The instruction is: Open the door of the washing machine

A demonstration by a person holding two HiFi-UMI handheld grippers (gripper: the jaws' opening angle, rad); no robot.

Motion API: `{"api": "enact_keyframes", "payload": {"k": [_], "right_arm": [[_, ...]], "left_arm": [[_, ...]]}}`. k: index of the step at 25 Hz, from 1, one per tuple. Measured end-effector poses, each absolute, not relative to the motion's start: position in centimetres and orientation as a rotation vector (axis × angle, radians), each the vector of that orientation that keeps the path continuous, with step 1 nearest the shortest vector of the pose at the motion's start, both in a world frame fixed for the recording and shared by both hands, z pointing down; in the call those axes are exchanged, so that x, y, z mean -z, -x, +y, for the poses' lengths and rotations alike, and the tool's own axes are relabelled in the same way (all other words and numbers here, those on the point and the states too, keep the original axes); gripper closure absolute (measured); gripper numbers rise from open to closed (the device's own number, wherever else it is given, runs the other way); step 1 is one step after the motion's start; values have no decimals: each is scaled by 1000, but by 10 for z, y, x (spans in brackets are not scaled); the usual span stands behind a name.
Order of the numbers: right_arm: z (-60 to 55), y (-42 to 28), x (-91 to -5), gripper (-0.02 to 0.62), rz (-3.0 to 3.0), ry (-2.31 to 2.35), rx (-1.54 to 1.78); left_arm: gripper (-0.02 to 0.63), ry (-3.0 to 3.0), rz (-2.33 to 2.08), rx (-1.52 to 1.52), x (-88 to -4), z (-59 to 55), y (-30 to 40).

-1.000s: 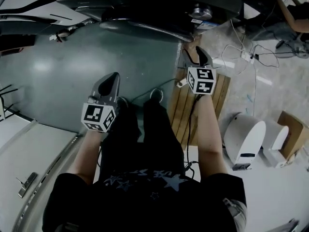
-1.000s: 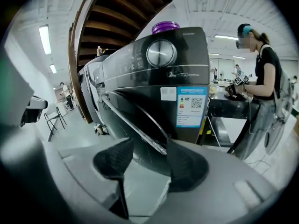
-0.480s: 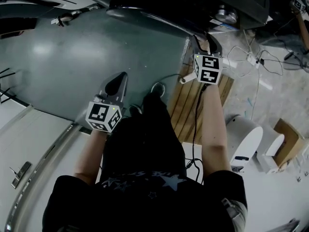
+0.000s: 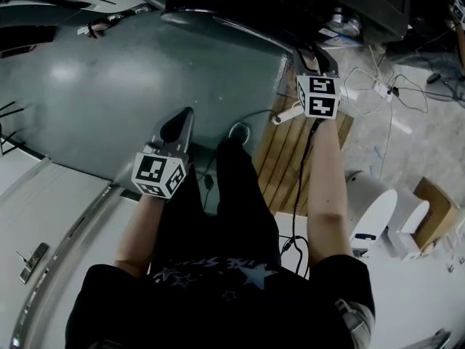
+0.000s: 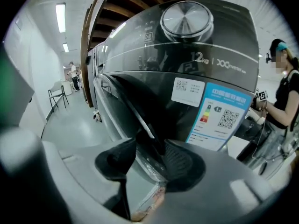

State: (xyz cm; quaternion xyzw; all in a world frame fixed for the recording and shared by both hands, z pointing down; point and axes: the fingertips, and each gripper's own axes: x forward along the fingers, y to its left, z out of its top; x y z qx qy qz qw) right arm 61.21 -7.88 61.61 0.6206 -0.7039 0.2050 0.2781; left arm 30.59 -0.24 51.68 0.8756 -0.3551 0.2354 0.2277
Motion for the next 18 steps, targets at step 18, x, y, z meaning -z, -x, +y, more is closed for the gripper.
{"api": "enact_keyframes", "payload": {"k": [18], "right_arm": [[-26, -578, -618, 434, -1869, -1669, -613]], "left_arm": [[595, -2404, -979, -657, -529, -5, -286]]}}
